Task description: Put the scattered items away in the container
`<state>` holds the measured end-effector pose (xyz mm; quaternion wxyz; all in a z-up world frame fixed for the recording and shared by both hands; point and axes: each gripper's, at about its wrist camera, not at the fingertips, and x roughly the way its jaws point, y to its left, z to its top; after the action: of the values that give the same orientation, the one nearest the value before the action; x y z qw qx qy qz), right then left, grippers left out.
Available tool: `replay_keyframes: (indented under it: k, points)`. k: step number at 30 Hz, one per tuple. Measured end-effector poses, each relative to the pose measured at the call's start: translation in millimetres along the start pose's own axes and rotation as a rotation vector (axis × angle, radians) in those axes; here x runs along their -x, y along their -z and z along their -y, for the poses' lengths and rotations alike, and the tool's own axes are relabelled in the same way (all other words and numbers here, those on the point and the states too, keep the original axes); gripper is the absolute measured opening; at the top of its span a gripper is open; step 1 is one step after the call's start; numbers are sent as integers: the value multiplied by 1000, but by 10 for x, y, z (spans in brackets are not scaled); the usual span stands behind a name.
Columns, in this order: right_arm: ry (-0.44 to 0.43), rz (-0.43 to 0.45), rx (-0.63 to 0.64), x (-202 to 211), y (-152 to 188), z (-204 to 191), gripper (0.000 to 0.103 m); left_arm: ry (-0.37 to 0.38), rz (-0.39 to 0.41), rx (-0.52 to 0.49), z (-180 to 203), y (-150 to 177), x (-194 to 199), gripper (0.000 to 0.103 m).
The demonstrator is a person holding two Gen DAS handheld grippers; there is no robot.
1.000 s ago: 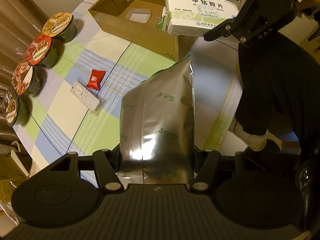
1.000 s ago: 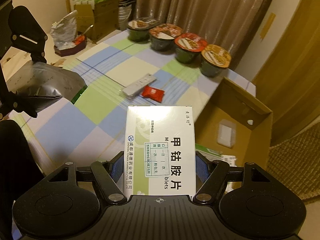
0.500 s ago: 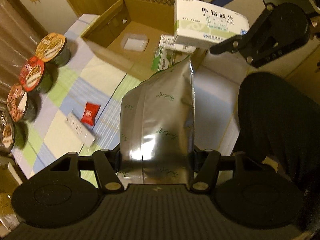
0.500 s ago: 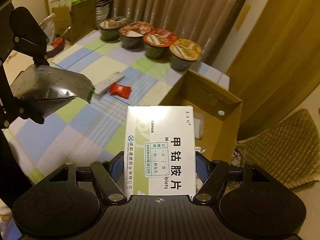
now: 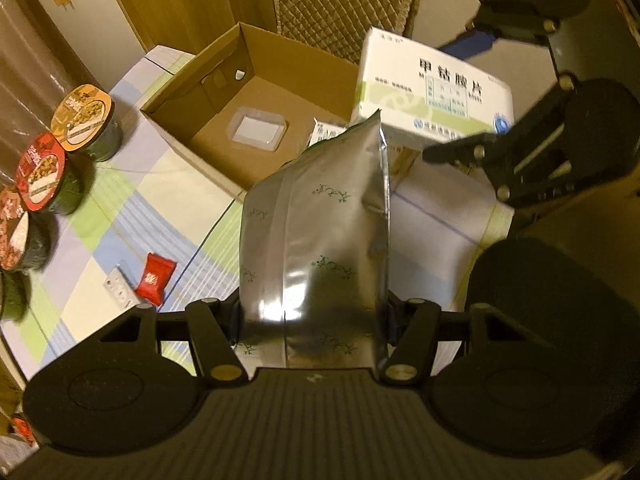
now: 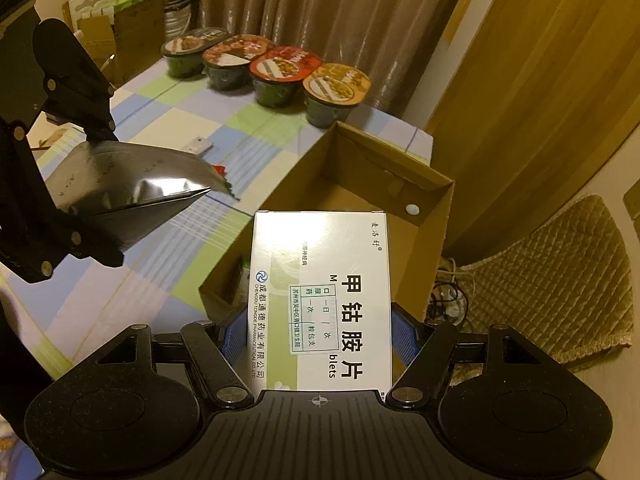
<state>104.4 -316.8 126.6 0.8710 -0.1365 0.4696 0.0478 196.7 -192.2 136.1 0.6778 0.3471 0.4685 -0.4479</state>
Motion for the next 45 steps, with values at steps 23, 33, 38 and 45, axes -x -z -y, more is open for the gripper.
replay_keyframes:
  k: [23, 33, 38, 45]
  points:
    - [33, -25, -129, -213, -24, 482, 73, 76, 63, 249, -149, -565, -368, 57]
    - [55, -20, -195, -249, -48, 606, 73, 115, 91, 419, -303, -734, -470, 57]
    - [54, -7, -232, -279, -97, 676, 73, 101, 97, 491, -397, -785, -514, 57]
    - [57, -1, -286, -342, -100, 776, 73, 85, 101, 568, -490, -845, -585, 57]
